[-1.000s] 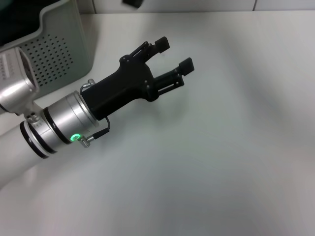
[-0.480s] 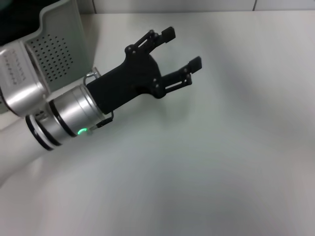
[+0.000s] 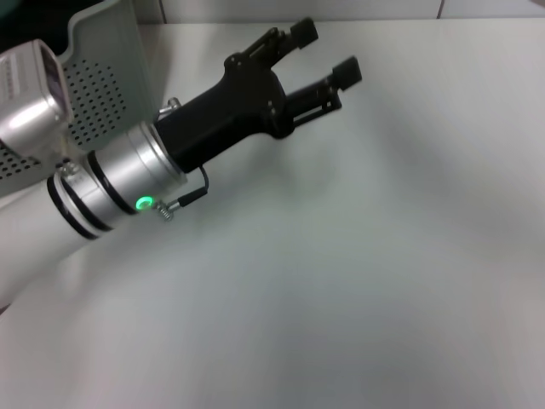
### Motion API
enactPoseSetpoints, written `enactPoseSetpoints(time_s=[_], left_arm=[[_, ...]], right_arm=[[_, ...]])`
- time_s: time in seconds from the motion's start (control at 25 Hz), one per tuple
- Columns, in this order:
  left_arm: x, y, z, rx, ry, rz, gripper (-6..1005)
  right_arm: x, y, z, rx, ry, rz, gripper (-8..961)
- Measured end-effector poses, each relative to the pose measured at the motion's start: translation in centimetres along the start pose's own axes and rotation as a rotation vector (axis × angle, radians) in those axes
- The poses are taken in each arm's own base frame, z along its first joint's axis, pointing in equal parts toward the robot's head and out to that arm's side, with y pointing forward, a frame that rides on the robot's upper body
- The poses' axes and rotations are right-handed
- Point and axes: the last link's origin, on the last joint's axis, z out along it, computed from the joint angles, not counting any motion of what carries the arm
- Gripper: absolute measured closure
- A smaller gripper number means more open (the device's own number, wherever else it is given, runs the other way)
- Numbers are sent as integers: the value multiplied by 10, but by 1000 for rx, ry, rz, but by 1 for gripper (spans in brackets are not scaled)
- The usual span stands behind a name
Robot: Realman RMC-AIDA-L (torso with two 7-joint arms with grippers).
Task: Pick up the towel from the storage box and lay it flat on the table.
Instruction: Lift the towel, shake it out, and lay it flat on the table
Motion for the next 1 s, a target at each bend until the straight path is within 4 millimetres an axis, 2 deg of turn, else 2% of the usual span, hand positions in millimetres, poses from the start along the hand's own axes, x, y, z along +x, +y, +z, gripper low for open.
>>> enactPoseSetpoints(time_s=[0.36, 0.68, 1.0], left_arm=[[6, -4, 15, -16, 4, -109, 115], [13, -12, 17, 33, 47, -130, 116], [10, -23, 14, 120, 46, -151, 117]], right_arm=[[-19, 8, -2, -36, -77, 12, 949], [-28, 10, -6, -45, -107, 33, 950], [-40, 12, -11, -68, -163, 76, 950]])
